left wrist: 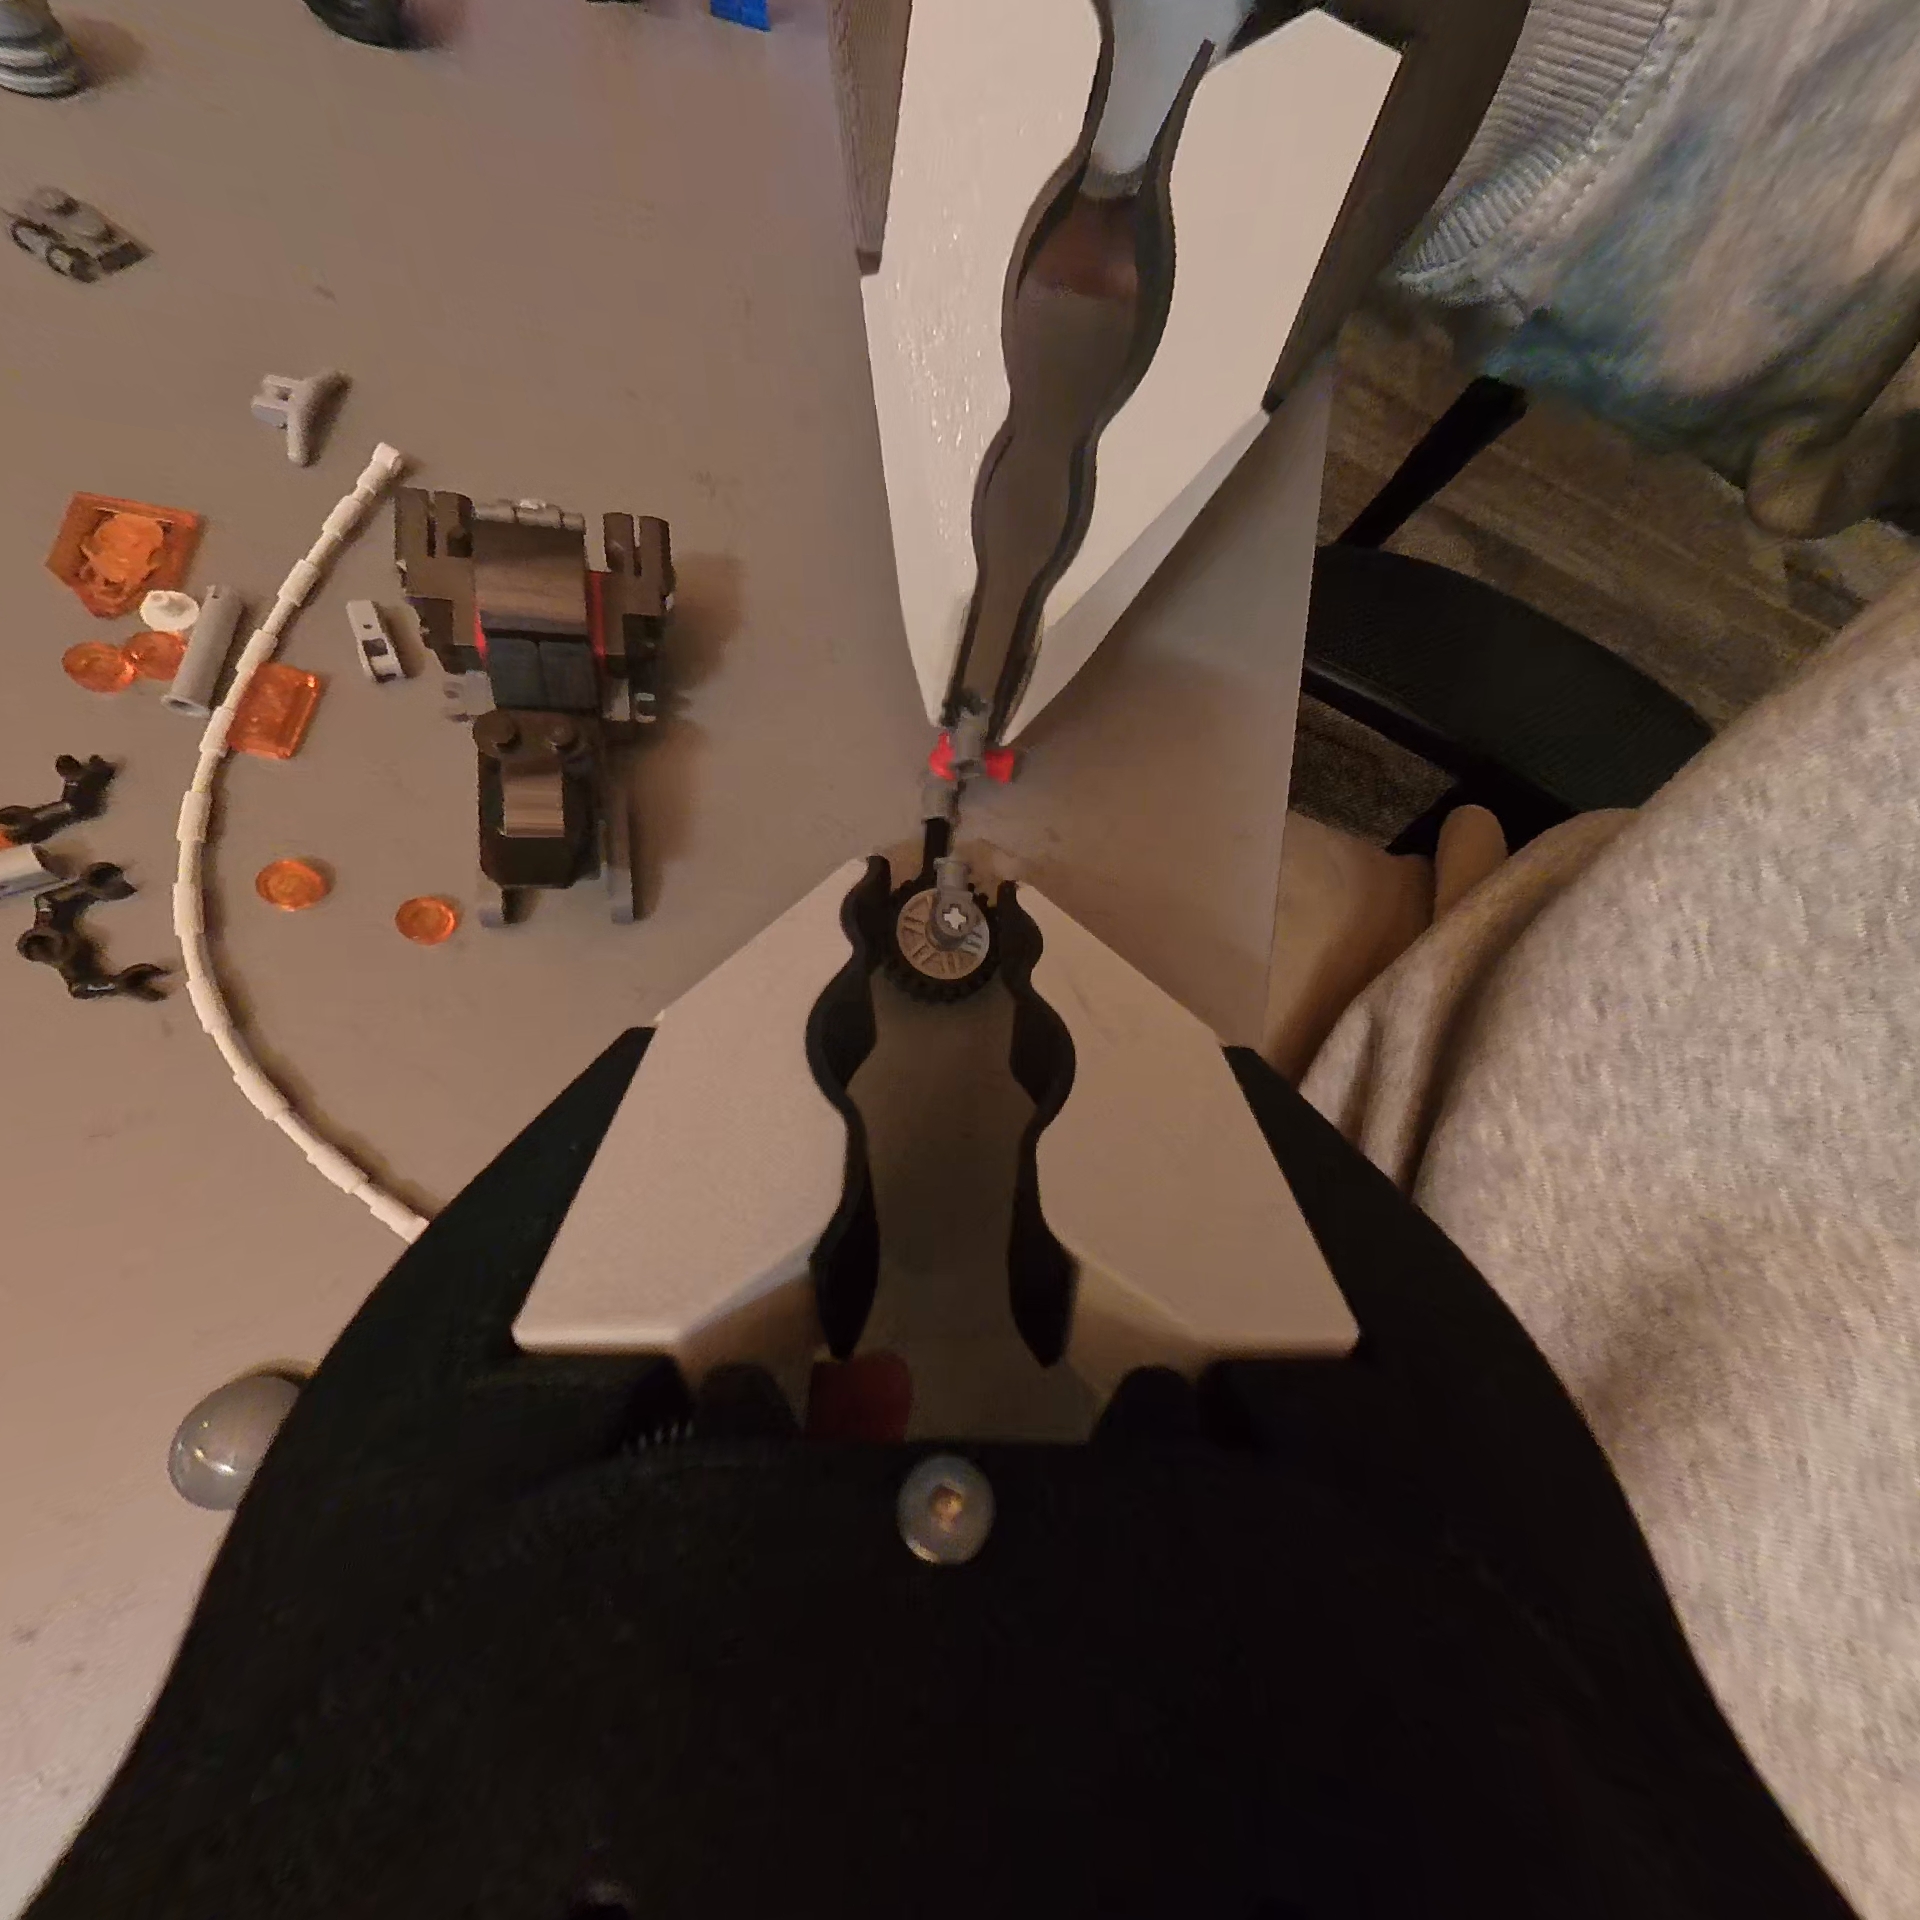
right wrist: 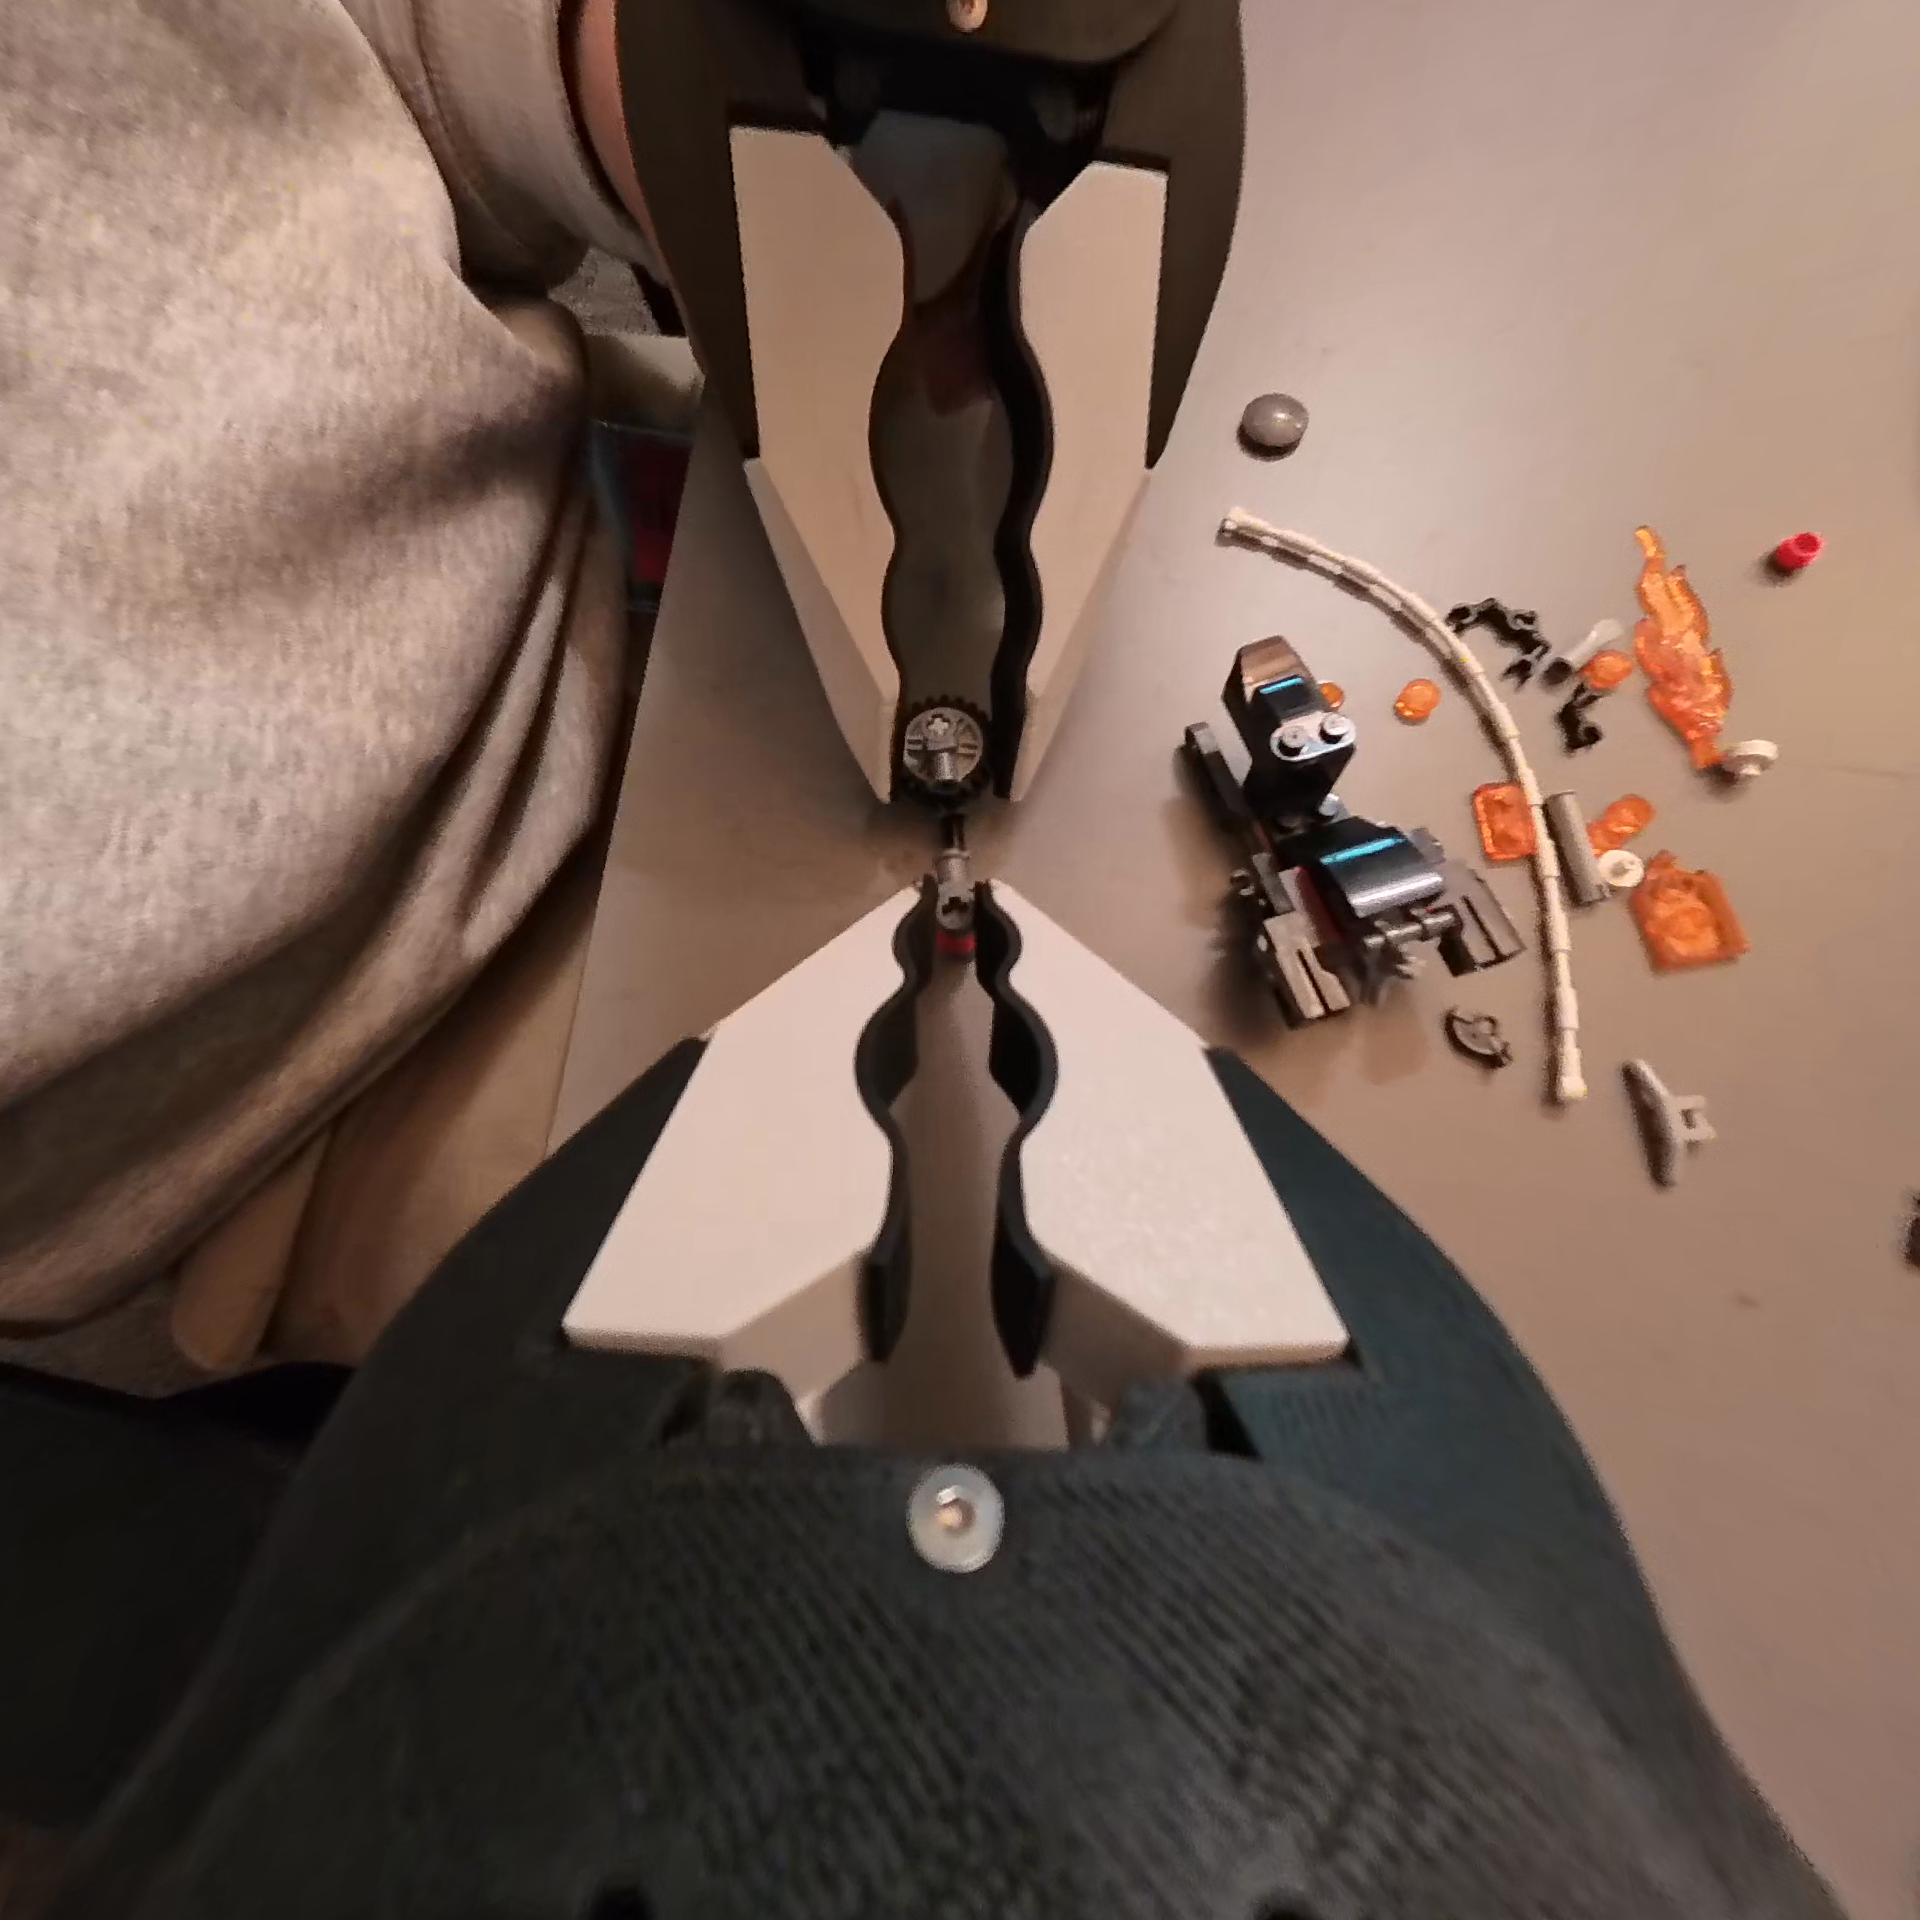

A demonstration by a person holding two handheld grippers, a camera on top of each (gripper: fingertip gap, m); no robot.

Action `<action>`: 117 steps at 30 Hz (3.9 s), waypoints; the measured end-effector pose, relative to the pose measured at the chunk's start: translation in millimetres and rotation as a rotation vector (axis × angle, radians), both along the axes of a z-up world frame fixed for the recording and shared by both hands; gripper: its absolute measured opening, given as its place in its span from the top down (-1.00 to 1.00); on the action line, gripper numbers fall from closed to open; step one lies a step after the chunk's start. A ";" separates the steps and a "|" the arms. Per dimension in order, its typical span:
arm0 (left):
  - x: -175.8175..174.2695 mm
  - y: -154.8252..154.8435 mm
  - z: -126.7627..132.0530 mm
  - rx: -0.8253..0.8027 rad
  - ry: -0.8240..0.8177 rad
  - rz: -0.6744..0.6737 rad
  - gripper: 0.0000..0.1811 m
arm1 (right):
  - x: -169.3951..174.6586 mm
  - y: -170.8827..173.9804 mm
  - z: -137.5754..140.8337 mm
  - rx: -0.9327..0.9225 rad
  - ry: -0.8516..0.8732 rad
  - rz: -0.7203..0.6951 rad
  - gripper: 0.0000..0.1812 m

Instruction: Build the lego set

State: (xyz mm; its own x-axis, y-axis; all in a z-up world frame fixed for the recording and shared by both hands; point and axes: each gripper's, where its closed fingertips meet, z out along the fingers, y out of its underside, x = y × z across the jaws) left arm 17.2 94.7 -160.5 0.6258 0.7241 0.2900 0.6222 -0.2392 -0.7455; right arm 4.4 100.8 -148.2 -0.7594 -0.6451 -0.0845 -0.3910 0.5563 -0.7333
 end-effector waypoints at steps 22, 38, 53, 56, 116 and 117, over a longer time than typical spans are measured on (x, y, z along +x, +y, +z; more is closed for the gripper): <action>0.2 0.2 -0.2 0.006 -0.008 -0.002 0.79 | 1.0 -0.4 -3.8 -0.054 -0.015 0.060 0.95; 1.7 1.8 -7.8 -0.058 -0.020 -0.015 0.62 | -2.1 0.0 -6.2 -0.067 -0.032 -0.041 0.88; 0.1 -1.9 5.6 0.076 -0.015 0.004 0.75 | -1.7 5.3 0.9 -0.171 -0.043 -0.304 0.63; -0.3 -6.2 18.7 0.209 -0.012 0.016 0.75 | 0.0 4.4 -2.9 -0.161 -0.019 -0.301 0.68; 1.0 -6.0 44.6 0.133 0.277 0.040 0.74 | -5.9 -10.4 30.9 -0.229 -0.331 -0.467 0.97; 0.8 -6.4 44.7 0.135 0.276 0.043 0.74 | -5.9 -10.0 31.2 -0.229 -0.333 -0.464 0.97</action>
State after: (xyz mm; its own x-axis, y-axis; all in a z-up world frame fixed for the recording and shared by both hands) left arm 18.0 88.3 -115.8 0.6643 0.7179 0.2080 0.3987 -0.1049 -0.9111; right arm -1.5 90.8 -117.0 -0.9220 -0.2832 -0.2640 0.1253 0.4270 -0.8955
